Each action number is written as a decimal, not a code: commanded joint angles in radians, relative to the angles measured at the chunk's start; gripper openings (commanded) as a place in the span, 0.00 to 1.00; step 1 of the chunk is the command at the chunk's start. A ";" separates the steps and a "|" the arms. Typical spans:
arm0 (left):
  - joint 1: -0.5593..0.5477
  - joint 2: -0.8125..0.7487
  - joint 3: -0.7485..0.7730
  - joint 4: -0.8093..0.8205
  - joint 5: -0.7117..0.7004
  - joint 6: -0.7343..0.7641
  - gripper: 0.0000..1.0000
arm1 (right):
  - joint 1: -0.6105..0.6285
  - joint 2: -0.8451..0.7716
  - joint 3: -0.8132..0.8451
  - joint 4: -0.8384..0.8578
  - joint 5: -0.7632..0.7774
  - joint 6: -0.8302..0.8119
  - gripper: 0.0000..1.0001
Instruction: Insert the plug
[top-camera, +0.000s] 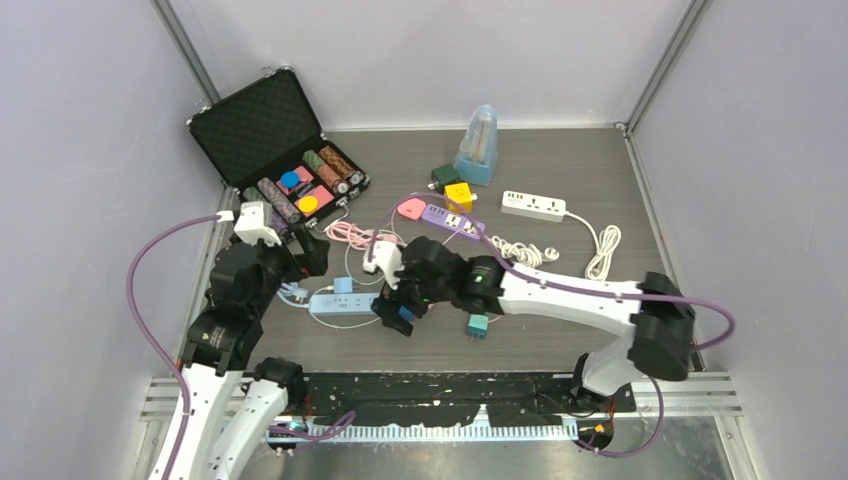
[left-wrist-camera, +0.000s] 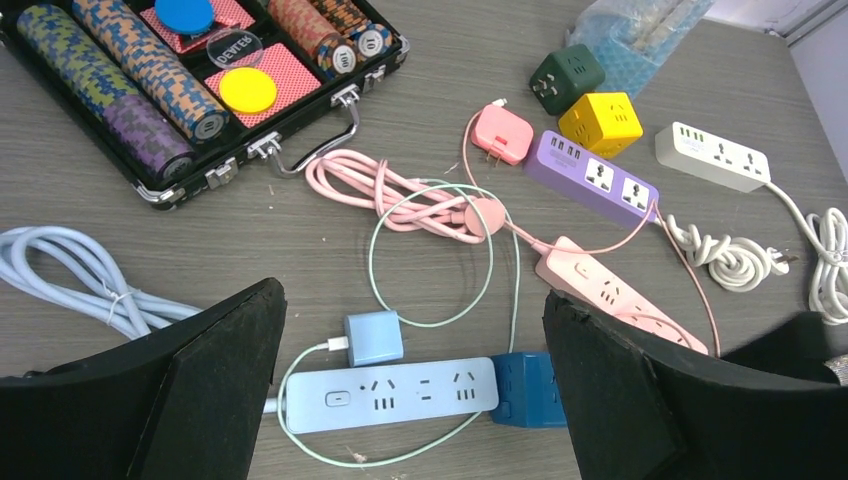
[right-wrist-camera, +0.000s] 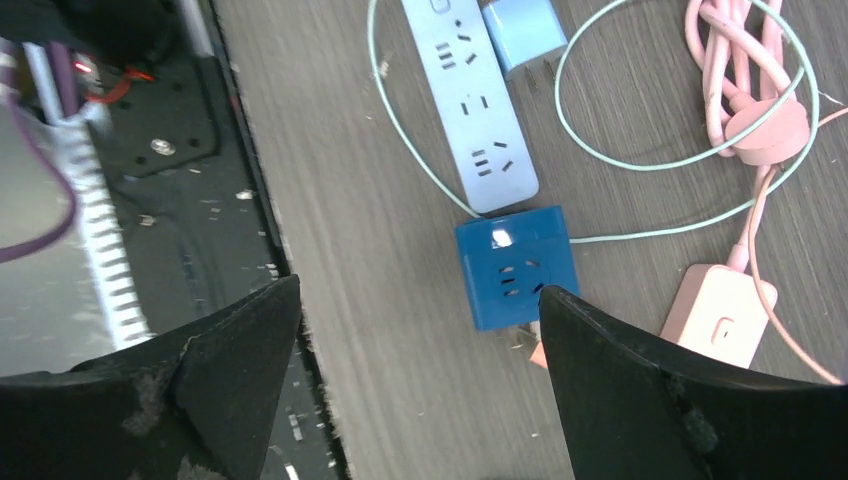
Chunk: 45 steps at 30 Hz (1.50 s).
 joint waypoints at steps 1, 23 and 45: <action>0.001 -0.019 0.047 -0.028 -0.015 0.034 1.00 | 0.010 0.097 0.083 -0.012 0.092 -0.123 0.94; 0.001 -0.095 0.097 -0.136 -0.224 0.087 1.00 | -0.063 0.407 0.210 -0.119 0.026 -0.275 0.85; 0.001 -0.108 0.170 -0.143 0.073 -0.008 1.00 | -0.189 -0.139 -0.042 0.269 -0.183 0.052 0.42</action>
